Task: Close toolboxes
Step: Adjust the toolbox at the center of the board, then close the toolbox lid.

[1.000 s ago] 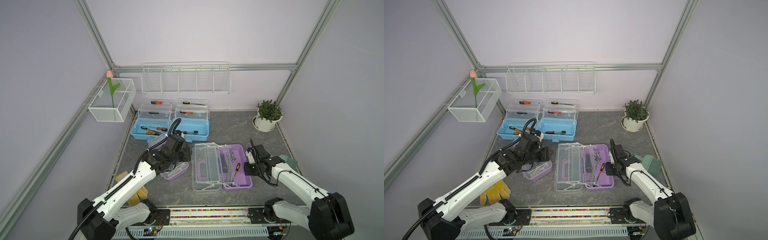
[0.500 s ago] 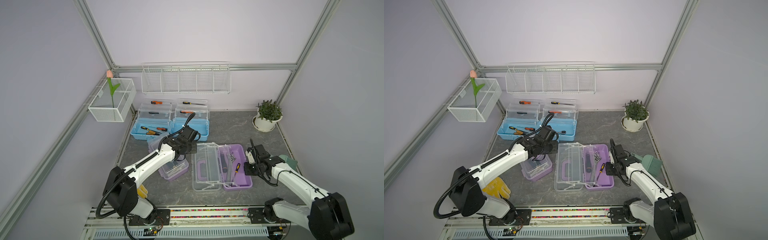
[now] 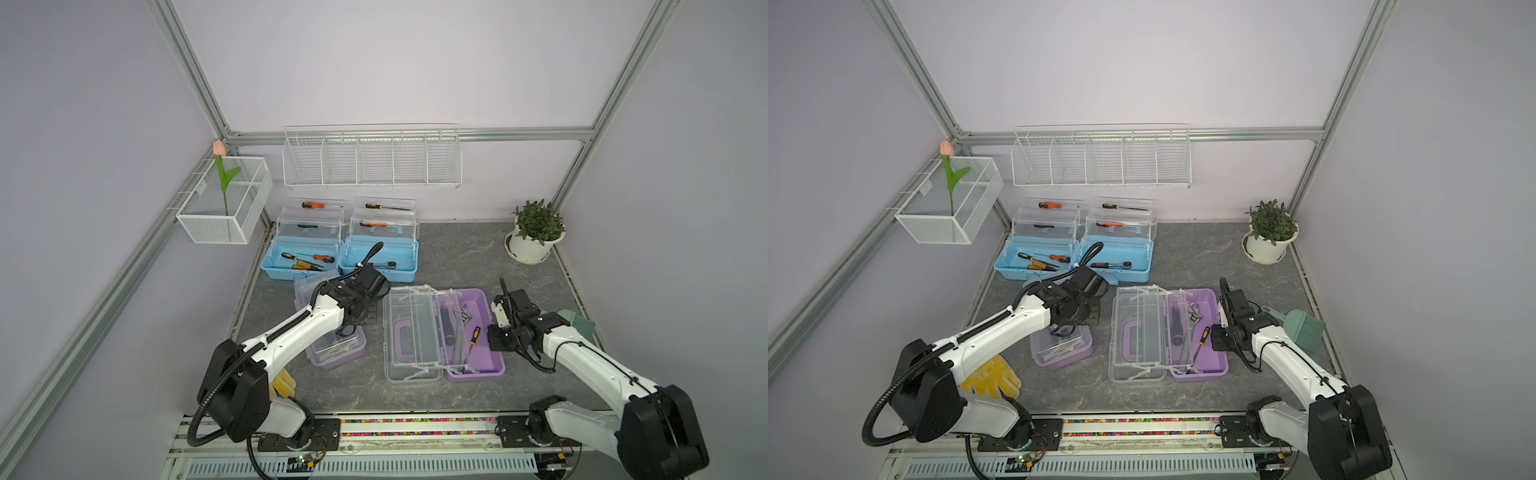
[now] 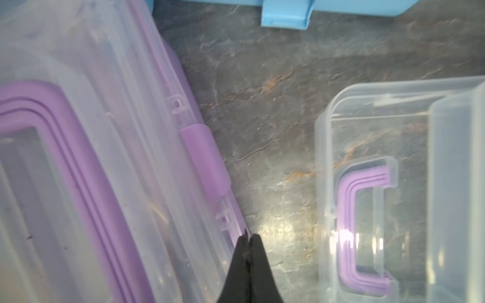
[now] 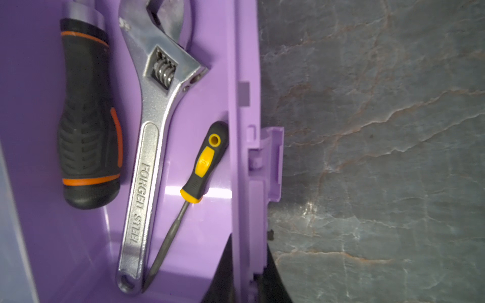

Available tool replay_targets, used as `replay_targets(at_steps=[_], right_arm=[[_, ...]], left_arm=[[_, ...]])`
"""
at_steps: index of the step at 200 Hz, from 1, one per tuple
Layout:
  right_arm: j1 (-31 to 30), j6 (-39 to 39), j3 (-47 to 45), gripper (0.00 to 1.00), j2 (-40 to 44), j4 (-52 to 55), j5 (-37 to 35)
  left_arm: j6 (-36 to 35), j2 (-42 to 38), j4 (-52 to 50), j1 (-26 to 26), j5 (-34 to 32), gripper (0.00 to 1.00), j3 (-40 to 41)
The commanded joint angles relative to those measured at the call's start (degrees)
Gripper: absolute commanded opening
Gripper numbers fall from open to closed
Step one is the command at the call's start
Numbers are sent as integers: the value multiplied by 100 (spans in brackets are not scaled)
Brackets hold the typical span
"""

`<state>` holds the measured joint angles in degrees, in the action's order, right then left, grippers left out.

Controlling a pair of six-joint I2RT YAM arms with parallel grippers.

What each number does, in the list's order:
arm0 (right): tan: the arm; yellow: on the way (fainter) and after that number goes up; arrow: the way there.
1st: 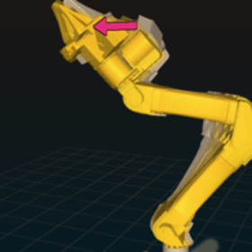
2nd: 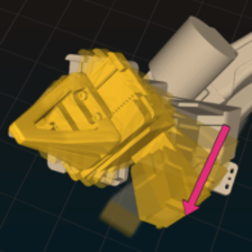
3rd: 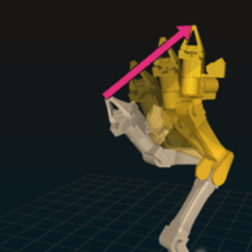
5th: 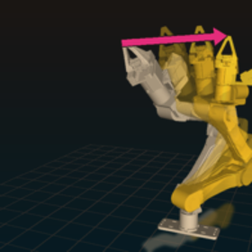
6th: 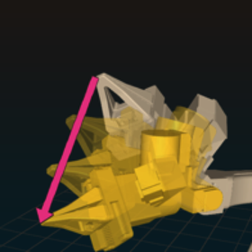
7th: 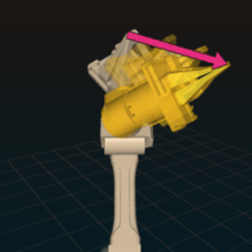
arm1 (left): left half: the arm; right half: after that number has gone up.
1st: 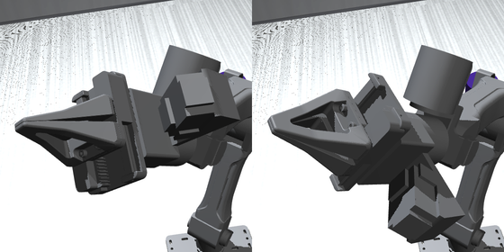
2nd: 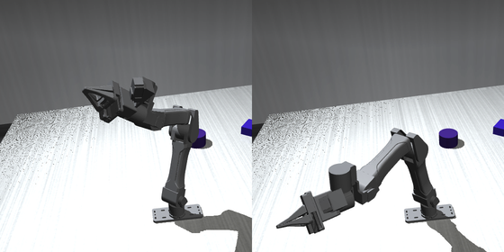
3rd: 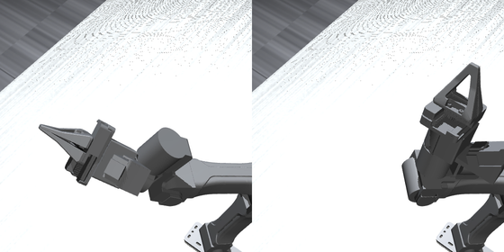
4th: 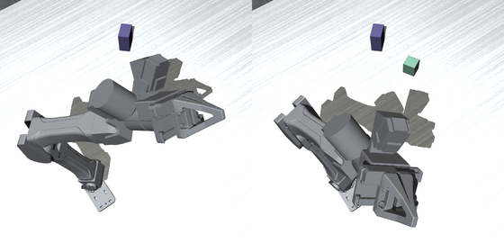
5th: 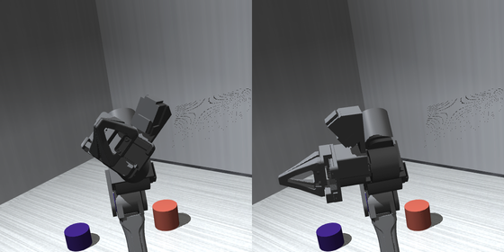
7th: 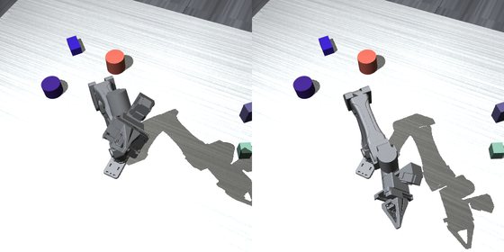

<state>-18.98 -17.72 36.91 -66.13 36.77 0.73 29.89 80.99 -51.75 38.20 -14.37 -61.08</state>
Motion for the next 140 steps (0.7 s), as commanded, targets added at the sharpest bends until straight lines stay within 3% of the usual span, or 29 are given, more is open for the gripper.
replay_targets(at_steps=[1,31,48,70,140], right_arm=[[-158,42,227,7,-72,-390,220],[-209,-109,248,7,-76,-460,213],[-198,-240,263,7,-67,-506,333],[-69,-296,351,7,-131,-493,534],[307,-192,451,7,-216,-480,827]], left_arm=[[-8,-443,-951,-238,-302,0,220],[69,-683,-952,-278,-355,0,11],[122,-646,-760,-275,305,0,-137],[249,-763,148,-195,1405,0,254],[899,-710,1745,1,2414,32,1491]])
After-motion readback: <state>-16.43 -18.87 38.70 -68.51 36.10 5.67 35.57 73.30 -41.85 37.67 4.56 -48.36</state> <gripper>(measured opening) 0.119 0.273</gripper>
